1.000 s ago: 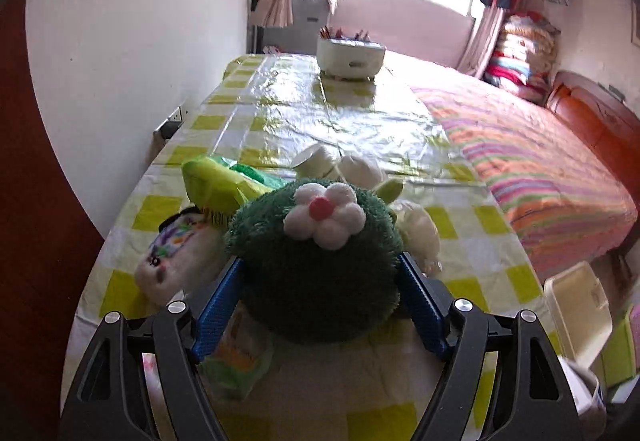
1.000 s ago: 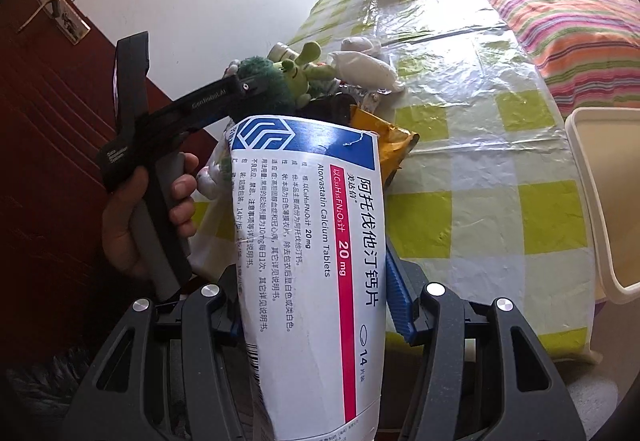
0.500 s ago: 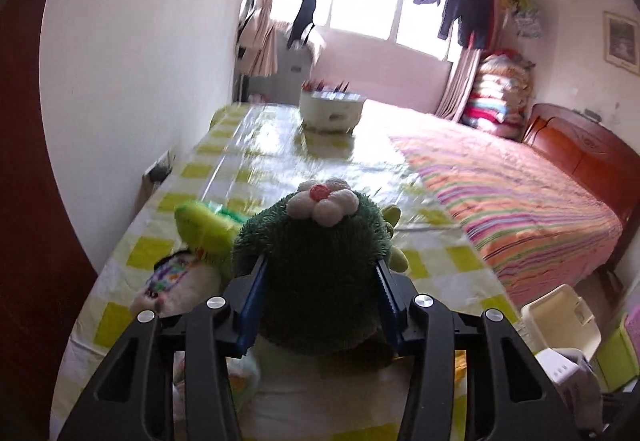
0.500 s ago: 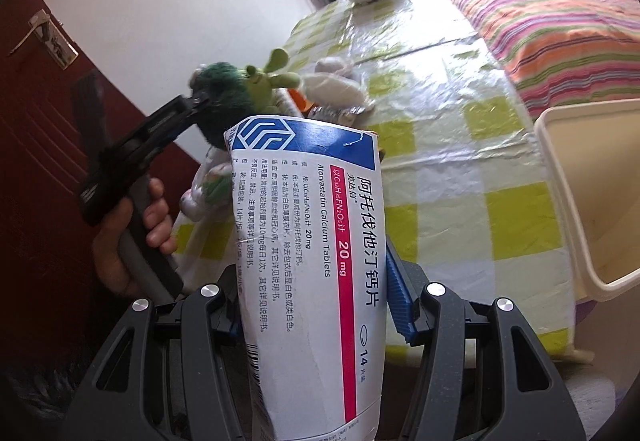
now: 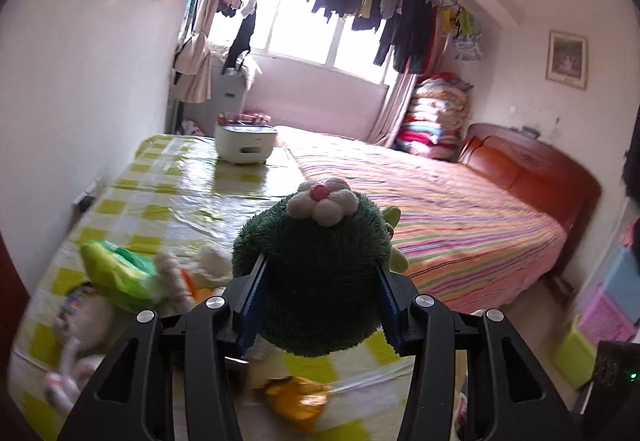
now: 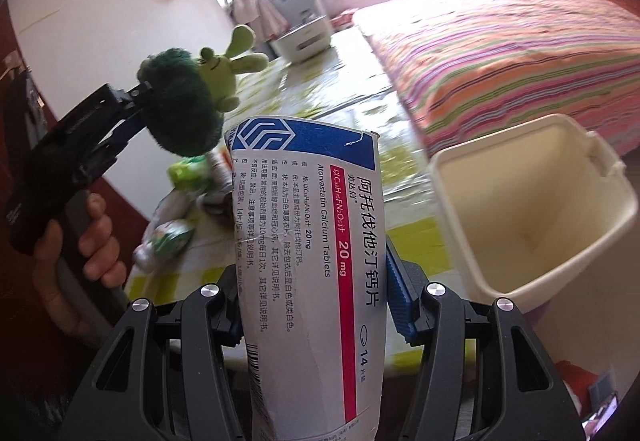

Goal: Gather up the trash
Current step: 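Grasp the green plush toy with the left gripper and lift it, then carry both items to the cream bin and release them inside with both grippers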

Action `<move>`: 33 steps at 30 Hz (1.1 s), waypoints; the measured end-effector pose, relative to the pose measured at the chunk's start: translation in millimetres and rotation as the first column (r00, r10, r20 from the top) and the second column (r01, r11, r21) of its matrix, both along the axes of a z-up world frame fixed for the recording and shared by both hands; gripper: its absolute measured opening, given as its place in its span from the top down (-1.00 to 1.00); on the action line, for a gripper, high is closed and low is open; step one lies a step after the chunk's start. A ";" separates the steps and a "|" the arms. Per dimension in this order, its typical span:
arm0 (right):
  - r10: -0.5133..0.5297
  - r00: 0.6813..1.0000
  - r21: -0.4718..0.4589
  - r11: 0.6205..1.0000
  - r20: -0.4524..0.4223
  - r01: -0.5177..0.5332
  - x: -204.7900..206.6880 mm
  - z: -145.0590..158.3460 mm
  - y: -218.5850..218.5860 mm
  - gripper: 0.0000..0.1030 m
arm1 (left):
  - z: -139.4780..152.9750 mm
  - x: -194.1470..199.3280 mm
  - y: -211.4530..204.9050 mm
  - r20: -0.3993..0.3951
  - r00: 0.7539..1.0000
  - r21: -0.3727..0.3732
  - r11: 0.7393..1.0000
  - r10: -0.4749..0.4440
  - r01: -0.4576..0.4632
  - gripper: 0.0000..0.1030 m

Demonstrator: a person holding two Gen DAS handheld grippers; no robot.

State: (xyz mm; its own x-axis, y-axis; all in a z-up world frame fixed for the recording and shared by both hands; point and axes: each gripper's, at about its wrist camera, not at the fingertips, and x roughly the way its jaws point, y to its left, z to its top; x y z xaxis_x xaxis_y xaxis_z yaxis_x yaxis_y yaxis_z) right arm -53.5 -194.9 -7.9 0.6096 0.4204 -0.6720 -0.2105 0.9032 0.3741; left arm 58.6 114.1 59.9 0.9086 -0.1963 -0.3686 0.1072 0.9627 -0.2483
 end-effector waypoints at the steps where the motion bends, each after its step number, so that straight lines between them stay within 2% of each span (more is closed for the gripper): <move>1: -0.015 1.000 -0.011 1.000 0.008 0.015 -1.2 1.4 -3.5 -0.03 | -2.7 -0.7 -4.6 -0.003 1.000 -0.004 1.000 -0.012 0.012 0.09; 7: -0.112 0.992 -0.046 0.992 0.065 0.115 -2.8 7.0 -28.6 -0.03 | -10.4 0.5 -27.2 -0.027 0.998 -0.010 0.998 -0.057 0.056 0.08; 11: -0.191 0.972 -0.057 0.978 0.135 0.200 5.6 7.2 -50.3 -0.03 | -8.7 -6.9 -44.3 -0.009 0.997 0.016 0.997 -0.074 0.074 0.07; 18: -0.329 0.901 -0.094 0.925 0.283 0.367 19.4 10.4 -87.9 -0.03 | -8.2 -13.3 -74.2 -0.011 0.987 0.031 0.987 -0.158 0.159 0.06; 26: -0.383 0.837 -0.071 0.894 0.390 0.442 33.4 39.9 -101.7 -0.04 | -18.4 -16.6 -107.3 -0.049 0.965 0.048 0.964 -0.258 0.261 0.05; 29: -0.406 0.827 -0.076 0.880 0.389 0.468 27.7 29.8 -108.4 -0.04 | -22.2 -16.6 -117.2 -0.063 0.957 0.044 0.957 -0.282 0.285 0.05; 33: -0.423 0.839 -0.092 0.873 0.343 0.478 28.6 8.4 -123.0 -0.04 | -27.3 -22.1 -130.8 -0.063 0.954 0.066 0.953 -0.293 0.297 0.04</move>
State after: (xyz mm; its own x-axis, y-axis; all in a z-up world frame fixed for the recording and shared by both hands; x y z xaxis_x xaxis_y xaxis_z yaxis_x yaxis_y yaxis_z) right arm -24.9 -317.9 0.5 0.8874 -0.0528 -0.4579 0.1582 0.9680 0.1949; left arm 36.4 -16.7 32.6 0.7937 -0.4232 -0.4370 0.3783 0.9059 -0.1902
